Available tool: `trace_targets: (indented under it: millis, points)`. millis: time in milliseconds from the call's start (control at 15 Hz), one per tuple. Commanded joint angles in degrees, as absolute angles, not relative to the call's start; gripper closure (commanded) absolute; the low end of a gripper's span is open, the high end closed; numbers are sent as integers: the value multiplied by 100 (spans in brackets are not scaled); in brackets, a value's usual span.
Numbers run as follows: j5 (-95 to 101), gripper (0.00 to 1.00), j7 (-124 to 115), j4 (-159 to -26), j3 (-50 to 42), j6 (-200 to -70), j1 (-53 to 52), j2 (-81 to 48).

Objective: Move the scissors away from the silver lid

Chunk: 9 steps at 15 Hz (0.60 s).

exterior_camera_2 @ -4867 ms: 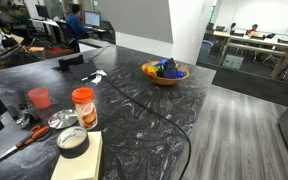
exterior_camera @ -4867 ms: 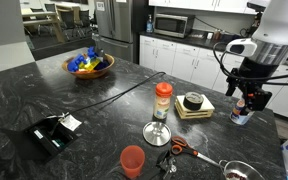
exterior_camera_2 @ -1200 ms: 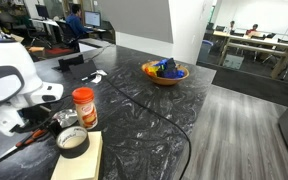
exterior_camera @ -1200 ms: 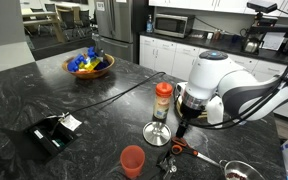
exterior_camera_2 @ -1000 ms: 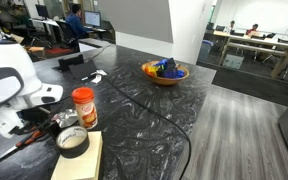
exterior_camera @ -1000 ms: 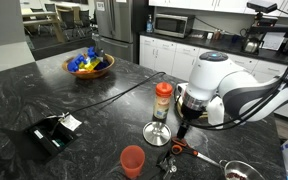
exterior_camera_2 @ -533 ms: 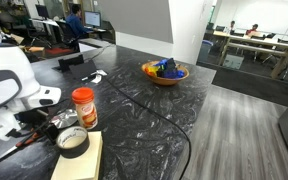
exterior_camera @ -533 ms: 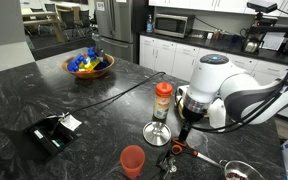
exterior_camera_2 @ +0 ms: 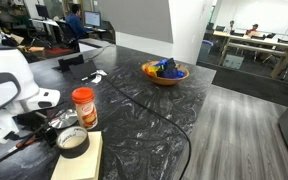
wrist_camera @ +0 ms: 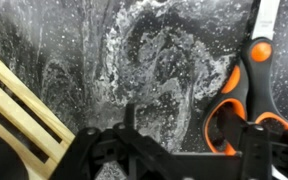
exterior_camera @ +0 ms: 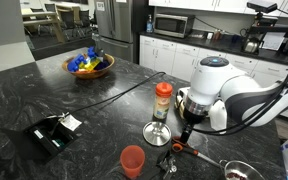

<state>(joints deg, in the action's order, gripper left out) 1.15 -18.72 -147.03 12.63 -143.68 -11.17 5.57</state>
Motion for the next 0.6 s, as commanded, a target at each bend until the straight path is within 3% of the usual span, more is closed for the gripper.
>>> trace_targets:
  millis: [0, 133, 333, 400, 467, 533]
  points:
    - [46, 33, -1867, -14711, 1308, -14447, -1155, 518]
    - [47, 36, -1863, -14710, 1324, -14444, -1178, 510]
    - [8, 29, -1829, -14710, 1326, -14431, -1197, 504]
    - [-7, 32, -1810, -14713, 1323, -14436, -1200, 505]
    - [-10, 57, -1810, -14716, 1325, -14445, -1202, 508]
    - [-10, 58, -1813, -14727, 1326, -14492, -1204, 509]
